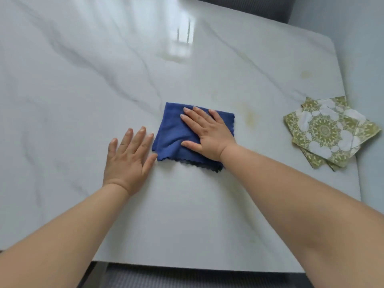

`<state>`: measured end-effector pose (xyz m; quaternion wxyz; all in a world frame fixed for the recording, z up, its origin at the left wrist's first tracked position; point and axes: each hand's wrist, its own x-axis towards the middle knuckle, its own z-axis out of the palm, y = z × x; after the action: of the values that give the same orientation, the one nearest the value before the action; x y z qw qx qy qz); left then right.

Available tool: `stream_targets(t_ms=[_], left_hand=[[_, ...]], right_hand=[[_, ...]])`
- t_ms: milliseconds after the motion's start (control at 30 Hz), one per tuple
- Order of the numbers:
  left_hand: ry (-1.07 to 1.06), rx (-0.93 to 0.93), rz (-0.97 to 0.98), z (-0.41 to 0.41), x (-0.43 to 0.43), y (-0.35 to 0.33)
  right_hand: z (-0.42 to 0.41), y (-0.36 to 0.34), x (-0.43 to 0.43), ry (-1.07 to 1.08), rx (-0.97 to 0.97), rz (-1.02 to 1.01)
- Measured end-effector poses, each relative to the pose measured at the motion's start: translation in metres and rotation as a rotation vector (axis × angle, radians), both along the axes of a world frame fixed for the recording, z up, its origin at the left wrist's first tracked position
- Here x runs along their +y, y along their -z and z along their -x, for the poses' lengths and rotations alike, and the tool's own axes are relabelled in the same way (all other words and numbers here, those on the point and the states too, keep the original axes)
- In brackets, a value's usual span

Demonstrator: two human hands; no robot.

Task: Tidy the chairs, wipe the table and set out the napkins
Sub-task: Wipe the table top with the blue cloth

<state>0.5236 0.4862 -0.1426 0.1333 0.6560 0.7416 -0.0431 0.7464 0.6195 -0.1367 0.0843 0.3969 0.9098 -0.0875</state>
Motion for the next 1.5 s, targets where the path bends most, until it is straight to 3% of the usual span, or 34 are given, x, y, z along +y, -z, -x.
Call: stream_targets(t_ms=[133,233,400,567,867,1100,1267,1500], left_hand=[[-0.019,0.000,0.005,-0.003,0.001,0.002],[-0.036,0.000,-0.013,-0.002,0.002,0.005],[-0.034,-0.014,-0.037,-0.001,0.002,0.007],[-0.037,-0.009,-0.049,-0.002,0.004,0.007],[-0.040,0.066,-0.002,-0.008,-0.001,0.003],[0.051,0.008,0.080,-0.054,-0.063,-0.010],[0.100,-0.014,0.086,-0.089,-0.074,-0.012],[0.073,-0.051,0.007,-0.119,-0.045,-0.011]], right_hand=[[0.006,0.000,0.077,0.021,-0.020,-0.009],[0.018,0.001,0.118,0.181,-0.010,-0.023],[0.031,0.005,0.128,0.354,-0.039,-0.033],[0.021,0.000,0.078,0.371,-0.031,-0.020],[-0.019,-0.005,-0.125,0.191,-0.067,0.027],[-0.075,-0.004,-0.239,0.022,-0.005,0.052],[-0.120,-0.006,-0.258,-0.013,-0.002,0.083],[-0.133,-0.005,-0.203,-0.045,0.028,0.061]])
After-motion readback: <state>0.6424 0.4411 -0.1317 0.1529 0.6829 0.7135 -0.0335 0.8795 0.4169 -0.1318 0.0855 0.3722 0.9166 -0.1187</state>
